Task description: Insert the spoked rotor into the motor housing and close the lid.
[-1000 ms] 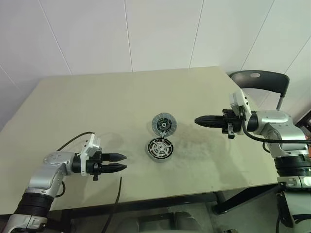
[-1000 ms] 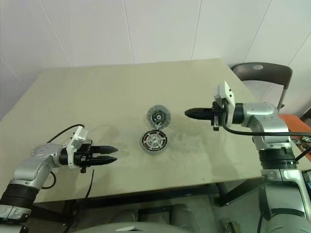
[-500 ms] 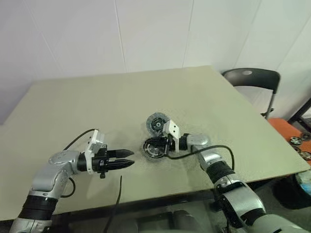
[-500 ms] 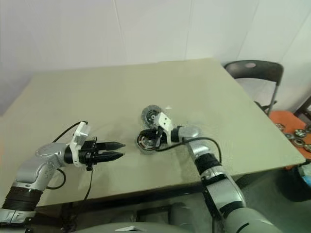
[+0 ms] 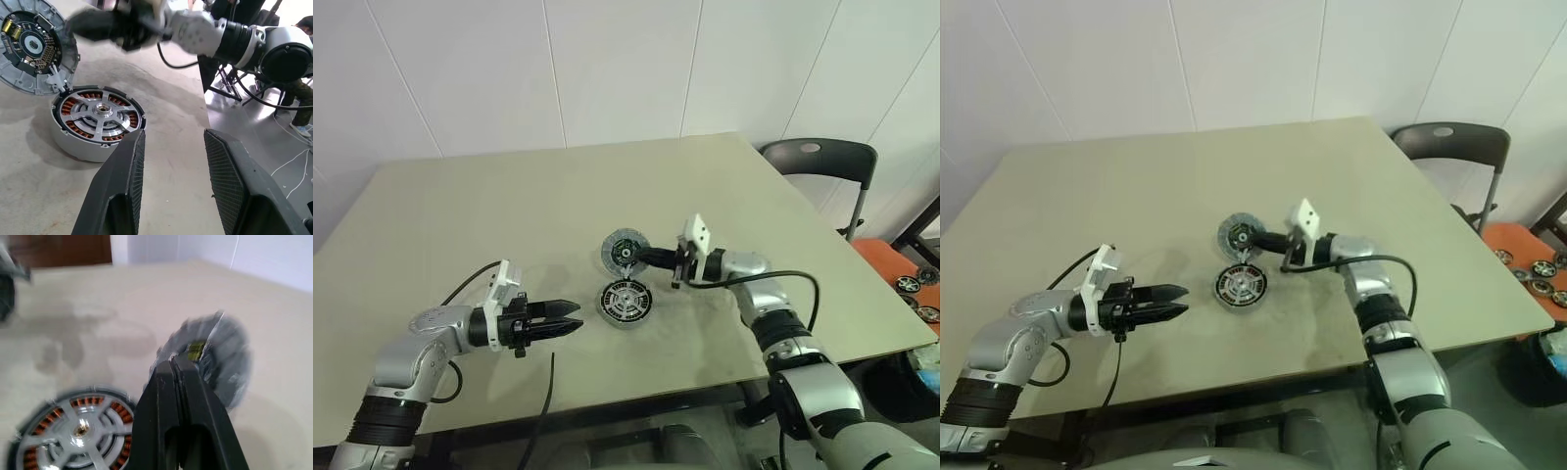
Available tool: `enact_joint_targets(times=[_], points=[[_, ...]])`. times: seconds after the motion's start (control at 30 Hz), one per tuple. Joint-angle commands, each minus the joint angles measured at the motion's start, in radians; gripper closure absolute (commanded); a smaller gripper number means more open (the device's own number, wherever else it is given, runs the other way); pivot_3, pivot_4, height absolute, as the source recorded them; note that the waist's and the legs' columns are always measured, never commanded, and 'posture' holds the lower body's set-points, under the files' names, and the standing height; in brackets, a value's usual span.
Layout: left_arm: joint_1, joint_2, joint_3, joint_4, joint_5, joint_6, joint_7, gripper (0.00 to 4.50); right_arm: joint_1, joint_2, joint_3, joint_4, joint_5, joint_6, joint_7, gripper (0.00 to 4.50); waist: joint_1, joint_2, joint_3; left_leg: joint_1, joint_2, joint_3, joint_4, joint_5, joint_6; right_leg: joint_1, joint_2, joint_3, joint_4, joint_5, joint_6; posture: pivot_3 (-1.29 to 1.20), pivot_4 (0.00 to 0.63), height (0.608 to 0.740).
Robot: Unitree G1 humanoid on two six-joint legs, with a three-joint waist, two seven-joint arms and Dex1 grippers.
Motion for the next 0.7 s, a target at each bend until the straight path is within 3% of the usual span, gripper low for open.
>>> enact_joint_targets(times=[0.03, 0.1, 0.23, 0.7], points=[[-0.024, -0.005, 0.026, -0.037, -0.032, 0.009, 0.010, 2.44, -0.042, -0.080, -0.028, -0.128, 0.067, 0.117, 0.102, 4.50, 0.003, 0.000, 0.000, 0.000, 0.000, 0.000, 0.000, 0.000, 0.000, 0.000, 0.000, 0.000, -0.001, 0.000, 0.000, 0.00, 0.000, 0.740], [-0.027, -0.008, 0.024, -0.038, -0.033, 0.011, 0.015, 2.44, -0.020, -0.136, 0.006, -0.174, 0.060, 0.167, 0.180, 4.50, 0.005, -0.001, 0.000, 0.000, 0.000, 0.000, 0.000, 0.000, 0.000, 0.000, 0.000, 0.000, -0.001, 0.000, 0.000, 0.00, 0.000, 0.740], [-0.028, -0.009, 0.018, -0.036, -0.029, 0.012, 0.013, 2.44, 0.031, -0.218, 0.095, -0.201, -0.032, 0.081, 0.276, 4.50, 0.005, -0.001, 0.000, 0.000, 0.000, 0.002, 0.000, 0.000, 0.000, 0.001, 0.000, -0.001, -0.002, 0.000, 0.000, 0.00, 0.000, 0.740], [-0.024, -0.007, 0.025, -0.062, -0.040, 0.045, 0.030, 2.44, 0.031, -0.027, 0.133, -0.100, -0.117, -0.100, 0.108, 4.50, -0.007, 0.000, 0.000, 0.000, 0.000, 0.000, 0.000, 0.000, 0.000, 0.001, 0.000, 0.000, -0.001, 0.000, 0.000, 0.00, 0.000, 0.740]])
